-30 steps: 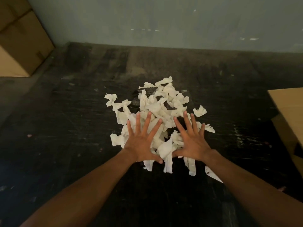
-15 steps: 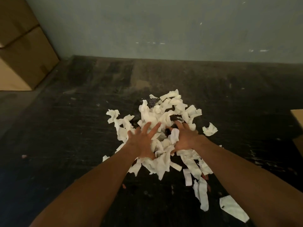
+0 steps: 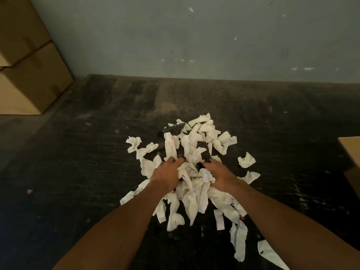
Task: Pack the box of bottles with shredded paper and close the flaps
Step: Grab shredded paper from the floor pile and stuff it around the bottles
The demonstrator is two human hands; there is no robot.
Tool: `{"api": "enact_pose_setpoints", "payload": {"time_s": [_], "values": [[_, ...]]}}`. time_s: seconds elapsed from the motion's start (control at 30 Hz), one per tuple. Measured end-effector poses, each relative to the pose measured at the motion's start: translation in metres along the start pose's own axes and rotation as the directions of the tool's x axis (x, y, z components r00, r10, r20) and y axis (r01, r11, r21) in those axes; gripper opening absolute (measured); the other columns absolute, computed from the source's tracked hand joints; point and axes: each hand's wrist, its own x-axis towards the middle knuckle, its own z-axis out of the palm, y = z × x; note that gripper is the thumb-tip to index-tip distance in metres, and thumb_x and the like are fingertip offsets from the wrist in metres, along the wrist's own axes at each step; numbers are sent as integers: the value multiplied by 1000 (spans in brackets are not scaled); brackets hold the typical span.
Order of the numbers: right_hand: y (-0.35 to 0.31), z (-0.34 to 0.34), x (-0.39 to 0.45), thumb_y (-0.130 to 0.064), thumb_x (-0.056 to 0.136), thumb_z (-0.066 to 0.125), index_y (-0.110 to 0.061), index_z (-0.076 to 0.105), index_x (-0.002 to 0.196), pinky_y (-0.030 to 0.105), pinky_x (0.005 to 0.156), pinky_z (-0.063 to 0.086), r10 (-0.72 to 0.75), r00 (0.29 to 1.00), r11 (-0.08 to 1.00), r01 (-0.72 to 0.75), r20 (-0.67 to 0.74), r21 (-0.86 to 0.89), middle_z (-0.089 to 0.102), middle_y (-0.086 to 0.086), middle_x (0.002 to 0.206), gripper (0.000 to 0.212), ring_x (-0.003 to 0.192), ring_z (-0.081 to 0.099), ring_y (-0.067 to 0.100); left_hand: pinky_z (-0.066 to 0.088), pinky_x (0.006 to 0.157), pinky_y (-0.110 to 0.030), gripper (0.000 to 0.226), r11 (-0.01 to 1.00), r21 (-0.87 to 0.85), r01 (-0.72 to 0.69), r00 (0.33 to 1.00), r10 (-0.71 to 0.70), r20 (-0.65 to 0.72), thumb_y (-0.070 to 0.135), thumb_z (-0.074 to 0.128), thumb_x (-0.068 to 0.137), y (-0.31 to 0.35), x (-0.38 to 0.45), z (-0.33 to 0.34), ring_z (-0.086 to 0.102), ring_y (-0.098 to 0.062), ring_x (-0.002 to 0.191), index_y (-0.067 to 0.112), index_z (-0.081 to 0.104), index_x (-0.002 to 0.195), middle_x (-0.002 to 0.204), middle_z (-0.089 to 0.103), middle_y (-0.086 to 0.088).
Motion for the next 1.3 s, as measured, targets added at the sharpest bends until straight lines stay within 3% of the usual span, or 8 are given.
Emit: {"api": "enact_pose_setpoints", "payload": {"time_s": [0.2, 0.33, 0.6, 0.7, 0.83, 0.97, 1.13, 1.3], "values": [[-17, -20, -26, -12, 86, 67, -13, 63, 106, 32, 83, 51, -23, 997, 992, 32, -77, 123, 62, 9, 103, 20, 98, 61, 24, 52, 93, -48, 60, 994, -112, 17, 999, -21, -36, 24, 64, 89, 8, -19, -13, 58, -30, 113, 31, 34, 141, 127, 52, -7], [-29, -47, -54, -5, 83, 71, -8, 65, 109, 39, 87, 50, -73, 987, 968, 104, -140, 228, 61, 7, 104, 28, 99, 58, 21, 51, 91, -48, 52, 982, -190, -16, 994, -5, -110, 12, 59, 87, 15, -33, -34, 58, -30, 109, 26, 40, 133, 119, 58, -8], [-37, -104, -107, -4, 85, 69, -1, 53, 124, 22, 89, 38, -8, 971, 960, 74, -238, 271, 48, 4, 112, 42, 114, 48, 16, 48, 97, -49, 43, 958, -285, 14, 951, -101, -292, 7, 55, 90, 24, -68, -91, 59, -35, 112, 12, 47, 132, 121, 63, -17], [-38, -120, -122, -7, 84, 70, -3, 58, 116, 31, 95, 44, -40, 961, 966, 107, -274, 235, 54, 1, 111, 34, 113, 52, 18, 47, 101, -49, 46, 955, -287, 71, 941, -160, -298, 12, 57, 93, 27, -82, -107, 58, -35, 115, 11, 45, 137, 125, 61, -18], [-44, -140, -150, 1, 82, 71, 4, 59, 117, 18, 89, 40, -84, 938, 961, 165, -337, 221, 53, 3, 101, 37, 98, 52, 17, 44, 105, -47, 46, 952, -298, 72, 929, -173, -328, 17, 54, 96, 41, -104, -128, 57, -35, 119, 11, 43, 141, 131, 59, -16], [-50, -153, -184, 0, 78, 75, -9, 63, 98, 41, 85, 53, -107, 916, 965, 188, -386, 181, 63, 3, 89, 24, 88, 63, 23, 46, 103, -50, 45, 945, -326, 26, 922, -149, -357, 25, 50, 99, 59, -130, -145, 57, -36, 117, 10, 42, 141, 130, 59, -16], [-59, -165, -234, -2, 82, 71, -30, 54, 78, 21, 72, 44, -87, 891, 974, 170, -446, 150, 58, -10, 79, 33, 76, 57, 4, 49, 99, -49, 40, 940, -339, -37, 913, -107, -394, 28, 45, 102, 80, -166, -156, 60, -35, 112, 9, 45, 138, 126, 61, -17], [-67, -162, -288, -1, 83, 69, -27, 50, 70, 12, 65, 40, -40, 873, 984, 118, -486, 130, 51, -14, 72, 35, 68, 50, 0, 48, 100, -49, 37, 934, -348, -78, 903, -81, -422, 24, 46, 102, 98, -203, -157, 59, -36, 113, 9, 46, 136, 126, 61, -17]]}}
